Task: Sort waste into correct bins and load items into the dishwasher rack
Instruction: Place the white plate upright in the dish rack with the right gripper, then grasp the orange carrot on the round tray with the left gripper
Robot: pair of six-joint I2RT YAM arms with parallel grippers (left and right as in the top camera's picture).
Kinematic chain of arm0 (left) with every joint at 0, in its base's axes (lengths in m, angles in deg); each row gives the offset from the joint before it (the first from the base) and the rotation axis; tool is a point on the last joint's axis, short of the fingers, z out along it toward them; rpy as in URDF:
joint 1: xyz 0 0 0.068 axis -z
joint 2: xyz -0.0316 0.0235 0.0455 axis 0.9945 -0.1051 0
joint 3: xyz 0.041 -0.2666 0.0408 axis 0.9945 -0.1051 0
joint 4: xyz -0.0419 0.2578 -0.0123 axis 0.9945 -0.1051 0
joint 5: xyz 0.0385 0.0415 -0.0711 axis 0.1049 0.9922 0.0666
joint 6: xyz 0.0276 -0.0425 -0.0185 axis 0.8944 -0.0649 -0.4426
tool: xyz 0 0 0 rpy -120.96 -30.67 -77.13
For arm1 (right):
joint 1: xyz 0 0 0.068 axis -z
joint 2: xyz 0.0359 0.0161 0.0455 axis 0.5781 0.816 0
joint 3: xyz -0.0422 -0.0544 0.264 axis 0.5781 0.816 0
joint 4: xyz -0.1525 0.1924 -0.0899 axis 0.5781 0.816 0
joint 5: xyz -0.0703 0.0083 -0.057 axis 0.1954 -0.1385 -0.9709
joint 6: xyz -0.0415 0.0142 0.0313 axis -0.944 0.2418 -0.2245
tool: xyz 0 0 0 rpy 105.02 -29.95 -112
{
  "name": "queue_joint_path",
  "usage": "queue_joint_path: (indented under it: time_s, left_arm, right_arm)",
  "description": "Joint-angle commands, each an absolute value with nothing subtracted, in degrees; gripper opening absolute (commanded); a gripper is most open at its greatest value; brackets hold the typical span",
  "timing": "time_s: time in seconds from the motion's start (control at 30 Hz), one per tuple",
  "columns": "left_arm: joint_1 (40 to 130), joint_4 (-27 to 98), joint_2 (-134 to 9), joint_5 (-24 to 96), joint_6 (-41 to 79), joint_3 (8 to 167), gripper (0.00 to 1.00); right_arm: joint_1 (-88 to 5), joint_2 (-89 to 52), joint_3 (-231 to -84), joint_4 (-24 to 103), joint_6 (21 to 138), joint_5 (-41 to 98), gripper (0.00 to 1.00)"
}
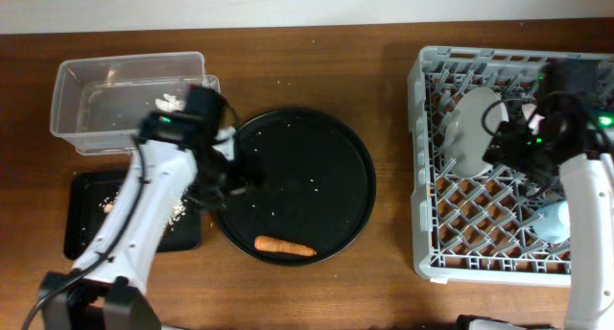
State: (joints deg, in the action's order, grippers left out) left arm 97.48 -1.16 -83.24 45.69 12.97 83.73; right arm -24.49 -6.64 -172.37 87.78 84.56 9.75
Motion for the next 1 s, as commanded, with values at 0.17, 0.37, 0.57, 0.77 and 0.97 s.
queue_joint_path:
  time_s: [0.17, 0.37, 0.57, 0.77, 0.97]
  left_arm:
    - [114.4, 14.7, -82.9, 44.2, -25.6, 68.5, 0.99]
    - [117.2, 20.2, -82.9, 50.7, -34.0, 62.7, 0.99]
    - [117.2, 26.9, -82.9, 56.1, -37.0, 58.3, 0.99]
    - [117.2, 30.9, -83.0, 62.0, -37.0, 56.5, 0.81]
    - [117.2, 32.8, -83.1, 63.7, -36.9, 56.4, 0.48]
  right_arm:
    - [-22.9, -6.5, -171.9, 88.0, 83.9, 14.1, 0.98]
    - [-22.9, -6.5, -171.9, 88.0, 83.8, 14.6, 0.98]
    - [-22.9, -6.5, -171.9, 88.2, 83.8, 14.8, 0.98]
    - [-22.9, -6.5, -171.9, 88.3, 83.8, 14.8, 0.98]
    - [-22.9, -6.5, -171.9, 88.3, 83.8, 14.8, 0.98]
